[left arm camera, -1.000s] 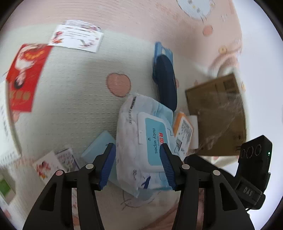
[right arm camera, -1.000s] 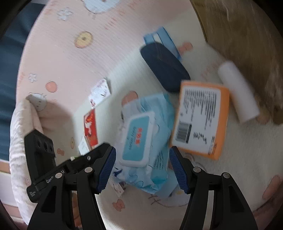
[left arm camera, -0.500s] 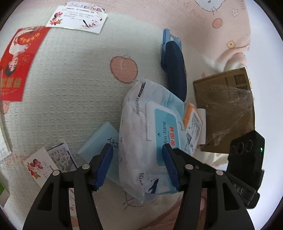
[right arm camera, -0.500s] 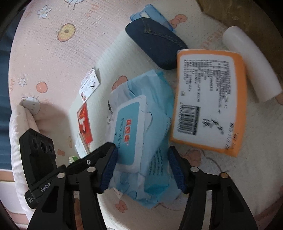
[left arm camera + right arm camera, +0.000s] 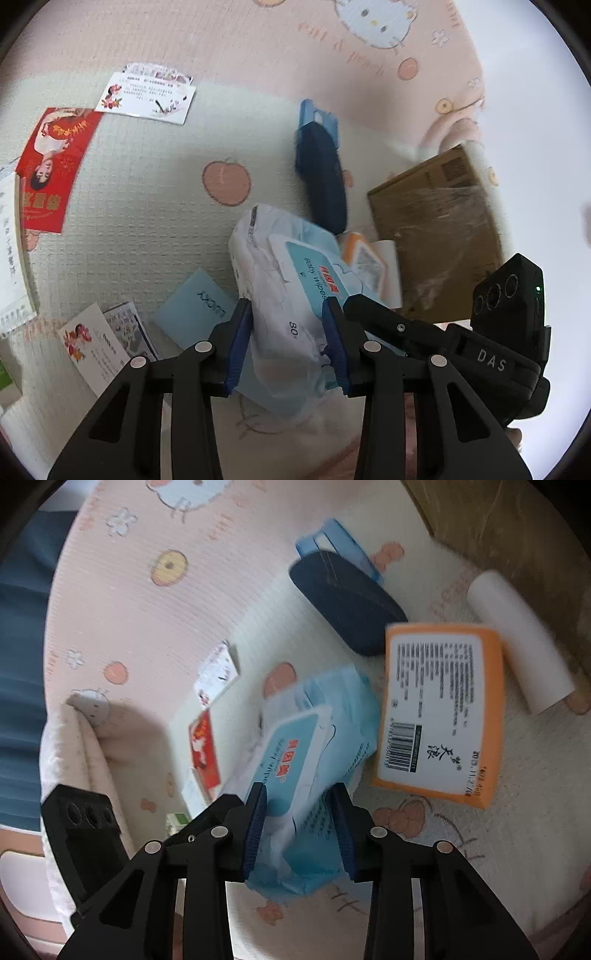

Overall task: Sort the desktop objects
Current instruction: 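Lift the blue baby-wipes pack with the left gripper toward the cardboard box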

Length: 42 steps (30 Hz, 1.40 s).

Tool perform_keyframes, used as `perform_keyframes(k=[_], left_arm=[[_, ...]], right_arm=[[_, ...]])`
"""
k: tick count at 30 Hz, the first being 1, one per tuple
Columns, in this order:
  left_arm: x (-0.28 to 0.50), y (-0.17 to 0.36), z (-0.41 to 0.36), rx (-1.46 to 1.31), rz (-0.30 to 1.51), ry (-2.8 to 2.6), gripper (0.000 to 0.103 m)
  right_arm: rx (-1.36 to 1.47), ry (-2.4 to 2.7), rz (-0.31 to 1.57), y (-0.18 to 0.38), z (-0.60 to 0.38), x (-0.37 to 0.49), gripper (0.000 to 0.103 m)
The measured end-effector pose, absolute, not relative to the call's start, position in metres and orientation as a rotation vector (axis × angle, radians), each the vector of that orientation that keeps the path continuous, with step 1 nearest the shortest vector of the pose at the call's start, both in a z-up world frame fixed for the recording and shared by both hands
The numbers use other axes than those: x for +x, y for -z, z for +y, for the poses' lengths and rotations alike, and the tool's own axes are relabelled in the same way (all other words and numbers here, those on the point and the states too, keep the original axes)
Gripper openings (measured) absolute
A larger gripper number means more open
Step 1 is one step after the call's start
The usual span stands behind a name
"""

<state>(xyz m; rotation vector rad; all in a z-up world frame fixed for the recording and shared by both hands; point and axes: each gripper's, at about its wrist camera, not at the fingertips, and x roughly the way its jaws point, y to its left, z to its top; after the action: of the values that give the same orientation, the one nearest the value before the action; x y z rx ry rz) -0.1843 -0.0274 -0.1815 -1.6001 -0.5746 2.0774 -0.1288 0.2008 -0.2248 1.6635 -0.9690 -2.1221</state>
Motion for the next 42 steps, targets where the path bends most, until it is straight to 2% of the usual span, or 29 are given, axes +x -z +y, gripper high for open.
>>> perform_keyframes(k=[8, 13, 17, 21, 25, 28, 30, 32, 38, 42], left_arm=[[-0.179, 0.137, -0.007, -1.441, -0.555, -2.087, 0.043], [-0.186, 0.139, 0.027, -1.406, -0.555, -2.013, 0.043], [-0.189, 0.158, 0.055, -1.453, -0.470, -1.964, 0.042], [-0.185, 0.187, 0.065, -1.544, -0.353, -1.934, 0.035], [-0.185, 0.209, 0.053, -1.629, -0.433, -1.901, 0.035], [-0.190, 0.208, 0.047, -1.630, -0.498, -1.898, 0.035], [-0.196, 0.205, 0.048, -1.625, -0.509, -1.876, 0.040], [-0.201, 0.203, 0.049, -1.613, -0.514, -1.864, 0.055], [-0.215, 0.215, 0.060, -1.652, -0.572, -1.783, 0.055], [-0.219, 0.225, 0.066, -1.688, -0.566, -1.730, 0.055]], right_arm=[[1.525, 2.207, -0.928, 0.174, 0.222, -0.115, 0.029], [1.476, 2.322, -0.880, 0.153, 0.250, -0.109, 0.029], [1.564, 2.364, -0.884, 0.167, 0.271, -0.106, 0.029], [1.650, 2.320, -0.936, 0.196, 0.281, -0.106, 0.029], [1.631, 2.208, -1.173, 0.221, 0.295, -0.105, 0.030], [1.605, 2.220, -1.177, 0.221, 0.298, -0.108, 0.036], [1.613, 2.263, -1.111, 0.217, 0.296, -0.111, 0.042], [1.629, 2.300, -1.027, 0.212, 0.292, -0.116, 0.044], [1.669, 2.308, -0.968, 0.216, 0.285, -0.125, 0.045], [1.705, 2.277, -1.021, 0.229, 0.286, -0.130, 0.045]])
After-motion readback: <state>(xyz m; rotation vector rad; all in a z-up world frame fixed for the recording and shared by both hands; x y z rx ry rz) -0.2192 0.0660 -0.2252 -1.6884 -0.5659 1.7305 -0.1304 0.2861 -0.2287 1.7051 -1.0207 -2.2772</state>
